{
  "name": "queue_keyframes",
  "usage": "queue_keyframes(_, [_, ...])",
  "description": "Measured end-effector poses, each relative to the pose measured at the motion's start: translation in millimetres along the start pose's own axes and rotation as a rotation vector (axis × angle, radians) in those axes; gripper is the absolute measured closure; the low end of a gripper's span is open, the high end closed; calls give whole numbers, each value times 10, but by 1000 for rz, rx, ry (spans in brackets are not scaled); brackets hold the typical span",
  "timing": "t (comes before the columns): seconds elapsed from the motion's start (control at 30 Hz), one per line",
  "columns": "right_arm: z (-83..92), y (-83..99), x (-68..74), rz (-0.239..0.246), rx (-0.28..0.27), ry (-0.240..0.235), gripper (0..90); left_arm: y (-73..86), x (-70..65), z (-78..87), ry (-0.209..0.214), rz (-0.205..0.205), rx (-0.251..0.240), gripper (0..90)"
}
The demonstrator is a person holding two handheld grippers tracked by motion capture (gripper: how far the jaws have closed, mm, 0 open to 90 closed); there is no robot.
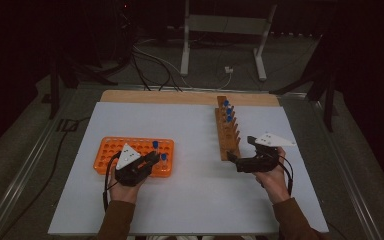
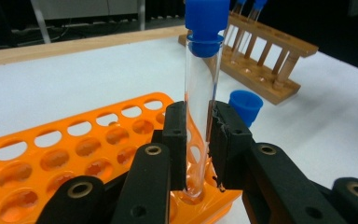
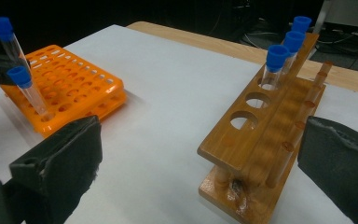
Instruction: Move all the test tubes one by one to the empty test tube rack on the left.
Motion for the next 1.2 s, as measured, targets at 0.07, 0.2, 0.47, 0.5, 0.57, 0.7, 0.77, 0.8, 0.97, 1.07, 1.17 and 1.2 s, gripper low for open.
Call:
queue_keyframes(0.07, [4, -1, -6, -1, -1, 1, 0, 28, 6, -9, -2, 2, 11, 783])
queue_keyframes(0.2, [7, 0, -10, -3, -2, -1, 0, 85, 9, -29, 2, 13, 31, 783])
queue_keyframes(0.47, [4, 17, -4, -3, 4, -4, 0, 185, 9, -58, 2, 13, 84, 783])
queue_keyframes(0.5, [6, 17, -6, -3, 3, -4, 0, 186, 11, -51, 3, 16, 83, 782])
queue_keyframes(0.57, [11, 19, -11, -5, 4, -5, 0, 188, 18, -40, 4, 24, 83, 782])
queue_keyframes(0.7, [10, 29, -17, -5, 5, -6, 1, 195, 14, -35, 4, 21, 86, 782])
queue_keyframes(0.77, [9, 31, -13, -4, 5, -6, 1, 197, 10, -35, 3, 18, 89, 782])
queue_keyframes(0.8, [9, 31, -12, -3, 5, -6, 1, 199, 9, -34, 2, 16, 91, 782])
queue_keyframes(0.97, [8, 38, -9, -3, 7, -7, 0, 218, 4, -37, -6, 2, 110, 781])
queue_keyframes(1.07, [7, 40, -8, 0, 7, -8, 0, 254, 1, -54, -8, -1, 130, 780])
queue_keyframes(1.17, [6, 40, -6, -1, 6, -10, 1, 258, 7, -53, -12, 1, 134, 781])
queue_keyframes(1.2, [5, 44, -5, 0, 9, -8, 1, 262, 10, -54, -12, 3, 138, 781])
Point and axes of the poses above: each handheld gripper's, and its own axes: z roughly backward along the jaws, y roughly out of its underside, x roughly to its left, the point moved 10 cm from there along -z, roughly forward along the jaws, and after that the axes turned 12 degrees about y, right-handed, at the moved point
